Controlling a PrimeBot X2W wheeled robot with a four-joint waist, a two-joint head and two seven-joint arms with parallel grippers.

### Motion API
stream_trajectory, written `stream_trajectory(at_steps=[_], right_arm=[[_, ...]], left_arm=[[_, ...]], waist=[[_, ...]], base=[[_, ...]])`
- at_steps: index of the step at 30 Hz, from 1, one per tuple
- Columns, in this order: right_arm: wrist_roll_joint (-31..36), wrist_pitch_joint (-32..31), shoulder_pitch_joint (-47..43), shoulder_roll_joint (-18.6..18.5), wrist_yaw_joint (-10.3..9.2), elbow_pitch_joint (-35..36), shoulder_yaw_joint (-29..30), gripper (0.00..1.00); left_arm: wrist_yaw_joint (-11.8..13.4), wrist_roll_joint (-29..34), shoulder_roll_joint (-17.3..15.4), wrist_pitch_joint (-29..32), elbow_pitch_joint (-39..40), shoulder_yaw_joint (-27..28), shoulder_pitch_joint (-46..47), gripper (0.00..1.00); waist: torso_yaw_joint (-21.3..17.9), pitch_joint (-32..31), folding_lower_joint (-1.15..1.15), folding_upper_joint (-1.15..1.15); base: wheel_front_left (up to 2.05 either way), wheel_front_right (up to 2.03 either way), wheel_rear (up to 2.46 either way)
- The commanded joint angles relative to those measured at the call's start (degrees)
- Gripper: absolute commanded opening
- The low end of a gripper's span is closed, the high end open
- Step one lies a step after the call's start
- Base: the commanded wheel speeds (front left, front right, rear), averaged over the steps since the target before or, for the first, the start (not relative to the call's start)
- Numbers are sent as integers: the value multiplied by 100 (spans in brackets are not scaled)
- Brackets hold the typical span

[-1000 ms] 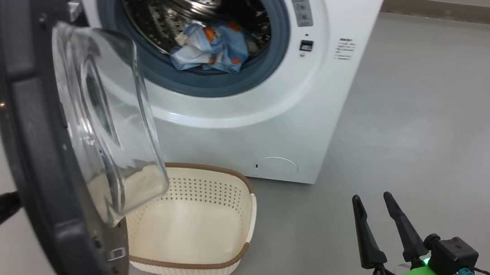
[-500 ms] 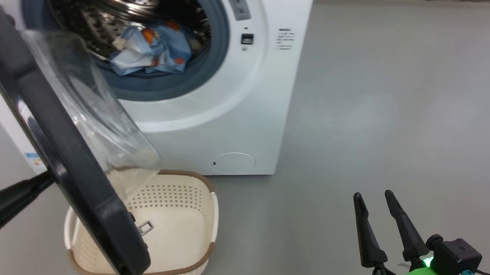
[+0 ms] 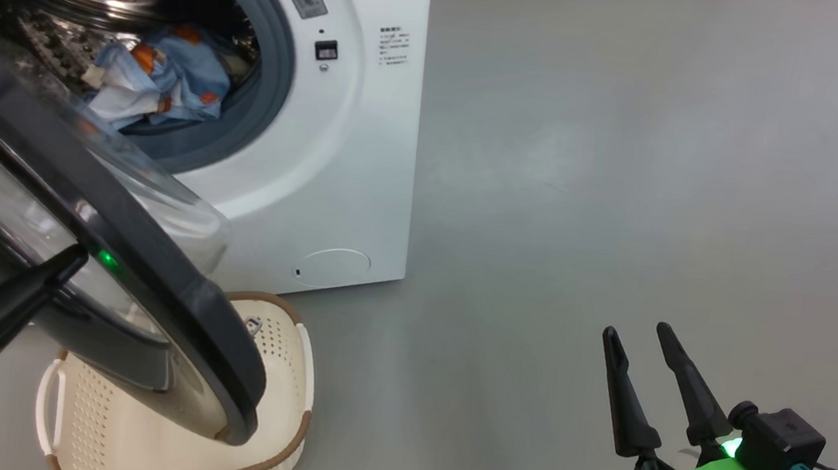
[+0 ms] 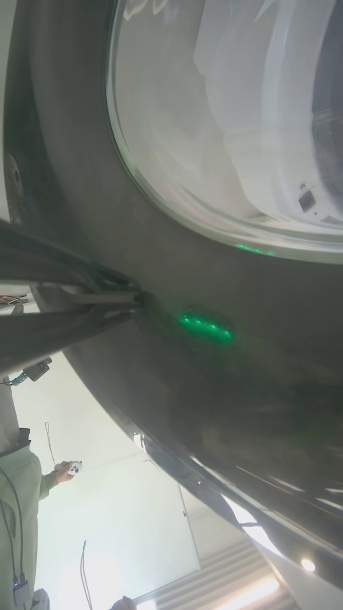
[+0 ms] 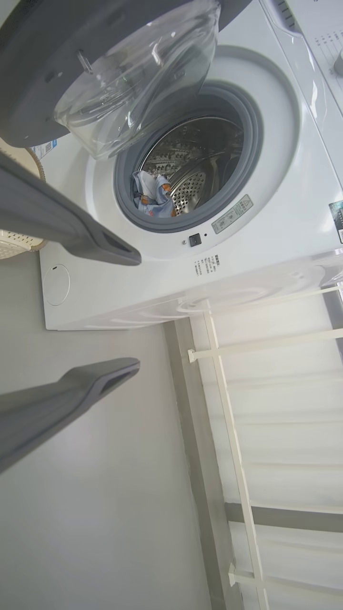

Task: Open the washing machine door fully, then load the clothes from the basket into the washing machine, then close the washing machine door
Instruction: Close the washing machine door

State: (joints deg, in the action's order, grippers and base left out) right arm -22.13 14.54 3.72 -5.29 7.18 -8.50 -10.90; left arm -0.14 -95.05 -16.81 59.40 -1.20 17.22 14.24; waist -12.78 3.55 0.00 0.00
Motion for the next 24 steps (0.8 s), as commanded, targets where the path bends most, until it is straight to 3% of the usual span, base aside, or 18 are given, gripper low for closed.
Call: stream_trajectory(at_steps=[1, 18, 23, 24], right_arm=[[25, 46, -7, 15, 31, 163, -103, 100], [80, 46, 31, 71, 31, 120, -49, 100], [96, 46, 32, 62, 31, 117, -21, 100], [97, 46, 25, 57, 31, 123, -7, 100]], left_arm=[[-59, 20, -153, -32, 164, 211, 305, 0], [-244, 122, -143, -20, 112, 181, 268, 0], [-401, 438, -270, -168, 159, 261, 57, 0], [-450, 515, -294, -204, 169, 275, 5, 20]], waist=[[-68, 57, 0, 0], [290, 49, 0, 0], [420, 36, 0, 0], [453, 37, 0, 0]], base=[[0, 0, 0], [0, 0, 0], [0, 0, 0], [0, 0, 0]])
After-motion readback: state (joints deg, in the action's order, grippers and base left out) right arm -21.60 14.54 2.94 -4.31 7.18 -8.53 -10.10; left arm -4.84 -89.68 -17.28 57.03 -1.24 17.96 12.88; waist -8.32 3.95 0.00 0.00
